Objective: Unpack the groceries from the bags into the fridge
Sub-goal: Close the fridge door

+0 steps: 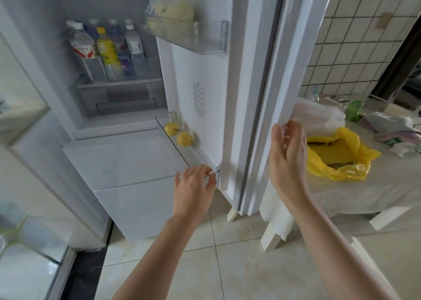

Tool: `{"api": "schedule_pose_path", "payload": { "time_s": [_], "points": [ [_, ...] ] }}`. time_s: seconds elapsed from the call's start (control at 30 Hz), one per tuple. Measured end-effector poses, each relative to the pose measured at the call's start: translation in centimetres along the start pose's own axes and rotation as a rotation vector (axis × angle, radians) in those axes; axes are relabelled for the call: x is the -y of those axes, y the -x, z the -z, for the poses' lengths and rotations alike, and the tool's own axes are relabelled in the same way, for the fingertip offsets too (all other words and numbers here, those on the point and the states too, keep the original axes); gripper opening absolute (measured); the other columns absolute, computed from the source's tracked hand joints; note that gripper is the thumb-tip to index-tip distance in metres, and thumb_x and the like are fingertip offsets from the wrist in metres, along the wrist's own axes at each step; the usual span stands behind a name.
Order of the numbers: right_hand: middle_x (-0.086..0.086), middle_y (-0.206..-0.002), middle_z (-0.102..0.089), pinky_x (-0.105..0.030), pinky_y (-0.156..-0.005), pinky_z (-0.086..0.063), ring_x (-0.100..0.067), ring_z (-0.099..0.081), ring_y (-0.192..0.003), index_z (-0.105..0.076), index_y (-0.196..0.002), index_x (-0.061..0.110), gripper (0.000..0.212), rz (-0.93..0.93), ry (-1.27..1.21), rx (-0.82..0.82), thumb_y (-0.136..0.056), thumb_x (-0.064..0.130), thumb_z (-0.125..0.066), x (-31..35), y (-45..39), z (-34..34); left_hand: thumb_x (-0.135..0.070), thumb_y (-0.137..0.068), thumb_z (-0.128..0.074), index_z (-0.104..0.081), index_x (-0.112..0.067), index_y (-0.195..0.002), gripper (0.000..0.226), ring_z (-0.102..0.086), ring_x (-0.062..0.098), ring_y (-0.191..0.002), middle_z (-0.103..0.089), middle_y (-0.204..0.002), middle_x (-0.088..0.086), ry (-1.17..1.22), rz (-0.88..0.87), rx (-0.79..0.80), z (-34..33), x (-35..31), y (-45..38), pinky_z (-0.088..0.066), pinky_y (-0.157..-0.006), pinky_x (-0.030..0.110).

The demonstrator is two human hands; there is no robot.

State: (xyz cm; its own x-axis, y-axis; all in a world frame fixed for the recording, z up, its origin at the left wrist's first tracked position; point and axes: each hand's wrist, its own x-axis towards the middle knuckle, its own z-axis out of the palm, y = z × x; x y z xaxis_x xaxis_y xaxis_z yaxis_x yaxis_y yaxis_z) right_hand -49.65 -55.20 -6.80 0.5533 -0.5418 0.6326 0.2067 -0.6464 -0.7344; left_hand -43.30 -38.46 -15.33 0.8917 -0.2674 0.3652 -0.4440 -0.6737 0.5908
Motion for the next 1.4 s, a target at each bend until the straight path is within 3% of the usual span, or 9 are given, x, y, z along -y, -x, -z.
{"api": "schedule_pose_path", "payload": {
  "time_s": [0.17, 0.33, 0.53, 0.7, 0.87, 1.0, 1.13, 1.33, 1.4],
  "points": [
    [-0.008, -0.112, -0.059, -0.013, -0.075, -0.043, -0.022, -0.058, -0.096, -0.05, -0.119, 0.012, 0.036, 0.086, -0.166, 0.203, -0.097, 0.039, -0.041, 3.1, 1.4, -1.6, -0.032, -0.098, -0.049, -0.054, -0.02, -0.126, 0.031, -0.055, 0.02, -0.117, -0.061, -0.125, -0.003, 0.107, 0.053, -0.065, 2.8, 1.1, 1.9, -0.032, -0.108, 0.034],
    [-0.009, -0.135, -0.049, -0.04, -0.088, -0.054, -0.021, -0.053, -0.121, -0.037, -0.138, 0.014, 0.051, 0.13, -0.373, 0.394, -0.094, 0.038, -0.05, 6.4, 2.2, -4.6, -0.038, -0.098, -0.042, -0.042, -0.028, -0.138, 0.041, -0.046, 0.004, -0.127, -0.051, -0.137, -0.01, 0.293, 0.062, -0.215, 5.8, 2.4, 4.0, -0.033, -0.1, 0.013],
    [-0.004, -0.139, -0.042, -0.048, -0.087, -0.054, -0.02, -0.047, -0.127, -0.032, -0.141, 0.016, 0.062, 0.162, -0.443, 0.47, -0.089, 0.036, -0.06, 10.2, 4.4, -9.5, -0.037, -0.099, -0.041, -0.042, -0.024, -0.141, 0.044, -0.046, 0.004, -0.13, -0.05, -0.139, -0.016, 0.453, 0.037, -0.341, 10.5, 4.6, 5.3, -0.042, -0.105, 0.032],
    [-0.003, -0.139, -0.035, -0.04, -0.094, -0.05, -0.008, -0.044, -0.123, -0.031, -0.143, 0.014, 0.07, 0.271, -0.317, 0.473, -0.086, 0.041, -0.062, 13.1, 6.0, -14.7, -0.033, -0.098, -0.044, -0.041, -0.024, -0.143, 0.046, -0.046, 0.004, -0.13, -0.048, -0.137, -0.024, 0.523, 0.037, -0.421, 13.8, 8.1, 5.1, -0.041, -0.1, 0.018],
    [-0.001, -0.139, -0.031, -0.043, -0.1, -0.045, -0.015, -0.038, -0.129, -0.035, -0.141, 0.01, 0.065, 0.351, -0.289, 0.471, -0.088, 0.033, -0.064, 15.7, 6.9, -20.8, -0.043, -0.095, -0.043, -0.04, -0.033, -0.141, 0.047, -0.05, -0.004, -0.12, -0.049, -0.132, -0.027, 0.517, 0.084, -0.46, 17.1, 13.4, 3.2, -0.04, -0.097, 0.015],
    [-0.008, -0.144, -0.03, -0.045, -0.1, -0.044, -0.018, -0.034, -0.134, -0.037, -0.14, 0.013, 0.06, 0.36, -0.243, 0.415, -0.089, 0.031, -0.063, 17.1, 6.9, -25.9, -0.042, -0.096, -0.044, -0.041, -0.024, -0.143, 0.051, -0.053, 0.005, -0.121, -0.055, -0.128, -0.018, 0.574, 0.101, -0.462, 19.5, 17.3, 0.8, -0.044, -0.104, 0.033],
    [-0.015, -0.144, -0.03, -0.037, -0.103, -0.042, -0.022, -0.032, -0.135, -0.034, -0.141, 0.013, 0.061, 0.424, -0.178, 0.35, -0.09, 0.031, -0.063, 18.0, 6.6, -30.8, -0.038, -0.097, -0.044, -0.042, -0.023, -0.142, 0.048, -0.055, 0.008, -0.12, -0.058, -0.127, -0.013, 0.606, 0.09, -0.439, 21.6, 20.9, -1.8, -0.045, -0.101, 0.034],
    [-0.012, -0.152, -0.019, 0.0, -0.1, -0.017, -0.025, -0.026, -0.138, -0.028, -0.147, 0.019, 0.069, 0.421, -0.033, 0.386, -0.089, 0.035, -0.063, 19.3, 6.7, -37.0, -0.04, -0.096, -0.048, -0.054, -0.039, -0.12, 0.024, -0.06, 0.026, -0.094, -0.062, -0.101, 0.006, 0.642, 0.157, -0.454, 24.4, 25.1, -5.8, -0.052, -0.083, 0.043],
    [-0.012, -0.153, -0.016, -0.004, -0.102, -0.02, -0.027, -0.024, -0.138, -0.024, -0.148, 0.022, 0.073, 0.448, 0.036, 0.405, -0.089, 0.034, -0.064, 19.6, 6.4, -38.7, -0.04, -0.096, -0.047, -0.054, -0.041, -0.117, 0.022, -0.058, 0.014, -0.095, -0.058, -0.106, -0.008, 0.617, 0.18, -0.492, 24.9, 26.4, -7.3, -0.051, -0.083, 0.033]
  ]
}}
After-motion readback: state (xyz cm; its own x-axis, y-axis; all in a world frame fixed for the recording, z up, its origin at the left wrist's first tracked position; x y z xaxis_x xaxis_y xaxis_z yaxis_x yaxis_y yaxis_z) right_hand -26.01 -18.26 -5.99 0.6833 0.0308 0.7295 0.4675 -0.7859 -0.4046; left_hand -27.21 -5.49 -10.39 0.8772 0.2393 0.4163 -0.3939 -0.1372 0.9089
